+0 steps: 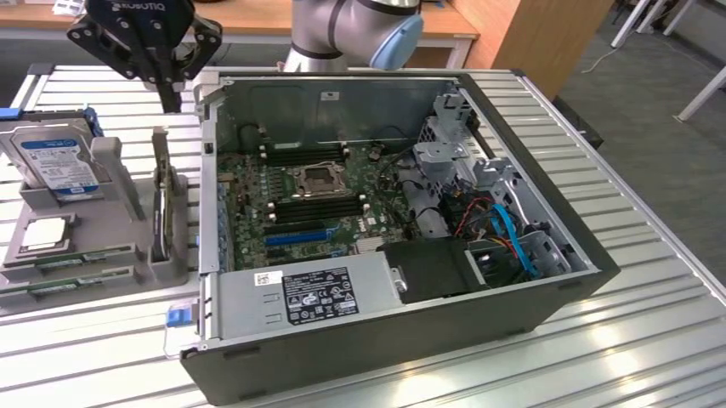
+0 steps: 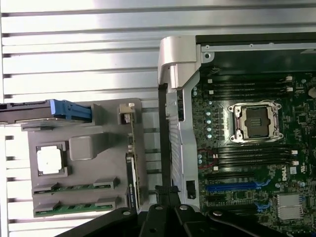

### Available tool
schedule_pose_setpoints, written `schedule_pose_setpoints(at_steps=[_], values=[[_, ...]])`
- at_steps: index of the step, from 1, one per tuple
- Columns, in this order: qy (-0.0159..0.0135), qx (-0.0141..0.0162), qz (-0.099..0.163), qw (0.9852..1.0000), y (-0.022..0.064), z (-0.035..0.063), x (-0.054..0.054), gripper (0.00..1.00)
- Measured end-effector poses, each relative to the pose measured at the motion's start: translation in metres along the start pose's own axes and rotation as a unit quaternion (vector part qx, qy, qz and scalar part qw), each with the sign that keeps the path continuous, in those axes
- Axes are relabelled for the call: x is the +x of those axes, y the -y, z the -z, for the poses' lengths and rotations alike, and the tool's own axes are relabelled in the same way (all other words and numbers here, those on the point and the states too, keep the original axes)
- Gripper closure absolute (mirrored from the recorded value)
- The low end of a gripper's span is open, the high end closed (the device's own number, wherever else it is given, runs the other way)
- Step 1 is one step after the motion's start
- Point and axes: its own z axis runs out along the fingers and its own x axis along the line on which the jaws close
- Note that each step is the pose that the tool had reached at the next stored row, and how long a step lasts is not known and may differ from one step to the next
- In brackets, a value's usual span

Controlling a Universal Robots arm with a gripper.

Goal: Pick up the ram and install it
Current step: 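Reach for the ram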

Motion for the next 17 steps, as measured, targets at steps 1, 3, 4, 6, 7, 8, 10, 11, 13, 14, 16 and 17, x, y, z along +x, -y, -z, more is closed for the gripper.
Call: schedule_pose_setpoints(at_steps=[1, 3, 4, 6, 7, 8, 10, 11, 13, 14, 16, 17], values=[[-0.0001, 0.0, 0.0, 1.0, 0.0002, 0.0, 0.002, 0.9], [-0.0003, 0.0, 0.0, 1.0, 0.0005, 0.0, 0.007, 0.9], [-0.0004, 0.0, 0.0, 1.0, 0.0007, -0.0001, 0.009, 0.9], [-0.0006, 0.0, 0.0, 1.0, 0.001, -0.0001, 0.013, 0.9], [-0.0007, 0.0001, 0.0, 1.0, 0.0011, -0.0001, 0.015, 0.9], [-0.0009, 0.0001, 0.0, 1.0, 0.0013, -0.0001, 0.017, 0.9], [-0.0011, 0.0001, 0.0, 1.0, 0.0016, -0.0002, 0.021, 0.9], [-0.0012, 0.0001, 0.0, 1.0, 0.0018, -0.0002, 0.023, 0.9], [-0.0014, 0.0001, 0.0, 1.0, 0.0021, -0.0003, 0.027, 0.9], [-0.0015, 0.0001, 0.0, 1.0, 0.0022, -0.0003, 0.03, 0.9], [-0.0018, 0.0001, 0.0, 1.0, 0.0026, -0.0003, 0.034, 0.9], [-0.0019, 0.0002, 0.0, 1.0, 0.0027, -0.0003, 0.036, 0.9]])
